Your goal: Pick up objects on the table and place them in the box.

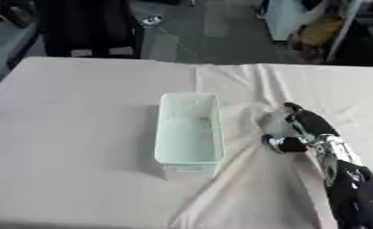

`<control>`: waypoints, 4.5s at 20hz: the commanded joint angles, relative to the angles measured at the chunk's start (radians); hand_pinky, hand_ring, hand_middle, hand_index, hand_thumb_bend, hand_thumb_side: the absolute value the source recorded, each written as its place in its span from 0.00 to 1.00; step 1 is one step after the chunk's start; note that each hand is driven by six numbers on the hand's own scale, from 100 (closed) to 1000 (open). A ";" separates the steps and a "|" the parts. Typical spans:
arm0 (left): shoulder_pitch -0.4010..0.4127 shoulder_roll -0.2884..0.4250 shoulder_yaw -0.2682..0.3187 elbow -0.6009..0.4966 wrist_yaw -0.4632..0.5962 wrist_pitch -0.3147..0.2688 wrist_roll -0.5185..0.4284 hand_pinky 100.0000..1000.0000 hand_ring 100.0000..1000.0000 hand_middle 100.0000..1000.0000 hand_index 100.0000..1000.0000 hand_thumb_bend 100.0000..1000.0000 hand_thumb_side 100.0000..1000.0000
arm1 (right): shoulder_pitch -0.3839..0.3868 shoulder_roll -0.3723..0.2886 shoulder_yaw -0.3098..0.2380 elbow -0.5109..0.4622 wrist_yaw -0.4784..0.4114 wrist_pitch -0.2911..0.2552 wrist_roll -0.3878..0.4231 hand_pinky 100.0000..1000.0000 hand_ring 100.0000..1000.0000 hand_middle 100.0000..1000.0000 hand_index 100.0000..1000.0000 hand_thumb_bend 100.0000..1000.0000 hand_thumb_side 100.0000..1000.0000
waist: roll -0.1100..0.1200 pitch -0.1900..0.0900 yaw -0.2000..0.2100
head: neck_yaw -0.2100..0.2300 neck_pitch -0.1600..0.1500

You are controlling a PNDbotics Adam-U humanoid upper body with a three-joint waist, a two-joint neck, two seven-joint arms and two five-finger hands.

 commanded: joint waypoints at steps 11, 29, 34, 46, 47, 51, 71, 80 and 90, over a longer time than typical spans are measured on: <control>-0.012 0.022 0.004 -0.014 -0.001 0.003 0.000 0.42 0.55 0.70 0.70 0.00 0.73 | -0.052 -0.060 -0.047 -0.585 -0.413 0.070 0.144 0.00 0.00 0.00 0.08 0.00 0.00 | 0.000 -0.016 -0.004 | 0.019 -0.003; -0.019 0.014 -0.006 -0.014 0.008 -0.002 -0.011 0.42 0.56 0.70 0.70 0.00 0.73 | -0.178 0.119 0.189 -0.552 -0.453 -0.085 0.295 0.00 0.00 0.00 0.08 0.00 0.00 | -0.001 -0.018 0.010 | -0.008 -0.012; -0.022 0.011 -0.006 -0.014 0.009 -0.004 -0.012 0.42 0.56 0.70 0.70 0.00 0.73 | -0.187 0.181 0.227 -0.429 -0.437 -0.150 0.305 0.00 0.00 0.00 0.09 0.00 0.00 | -0.001 -0.016 0.012 | -0.014 -0.012; -0.024 0.011 -0.011 -0.014 0.012 -0.003 -0.017 0.42 0.56 0.71 0.70 0.00 0.73 | -0.195 0.212 0.289 -0.159 -0.314 -0.259 0.375 0.00 0.25 0.34 0.48 0.00 0.65 | -0.001 -0.015 0.013 | -0.021 -0.010; -0.025 0.012 -0.011 -0.014 0.012 -0.003 -0.017 0.42 0.56 0.71 0.70 0.00 0.72 | -0.191 0.209 0.298 -0.142 -0.291 -0.261 0.413 0.46 0.52 0.57 0.69 0.00 0.88 | -0.001 -0.014 0.013 | -0.021 -0.011; -0.024 0.012 -0.010 -0.014 0.012 -0.003 -0.017 0.42 0.56 0.71 0.70 0.00 0.72 | -0.178 0.205 0.298 -0.117 -0.257 -0.258 0.598 1.00 1.00 1.00 1.00 0.00 1.00 | -0.001 -0.014 0.012 | -0.020 -0.013; -0.024 0.013 -0.011 -0.014 0.012 -0.003 -0.019 0.42 0.56 0.71 0.70 0.00 0.72 | -0.183 0.194 0.304 -0.225 -0.415 -0.210 0.787 1.00 1.00 1.00 1.00 0.00 1.00 | -0.002 -0.015 0.012 | -0.024 -0.020; -0.023 0.011 -0.011 -0.014 0.012 -0.004 -0.019 0.42 0.56 0.71 0.70 0.00 0.72 | -0.183 0.180 0.291 -0.329 -0.407 -0.192 0.503 1.00 1.00 1.00 1.00 0.00 0.70 | -0.003 -0.016 0.012 | -0.022 -0.023; -0.023 0.012 -0.015 -0.014 0.007 -0.003 -0.025 0.42 0.56 0.71 0.70 0.00 0.72 | -0.211 0.161 0.365 -0.277 -0.032 -0.264 0.320 1.00 1.00 1.00 0.79 0.00 1.00 | -0.004 -0.020 0.017 | -0.027 -0.031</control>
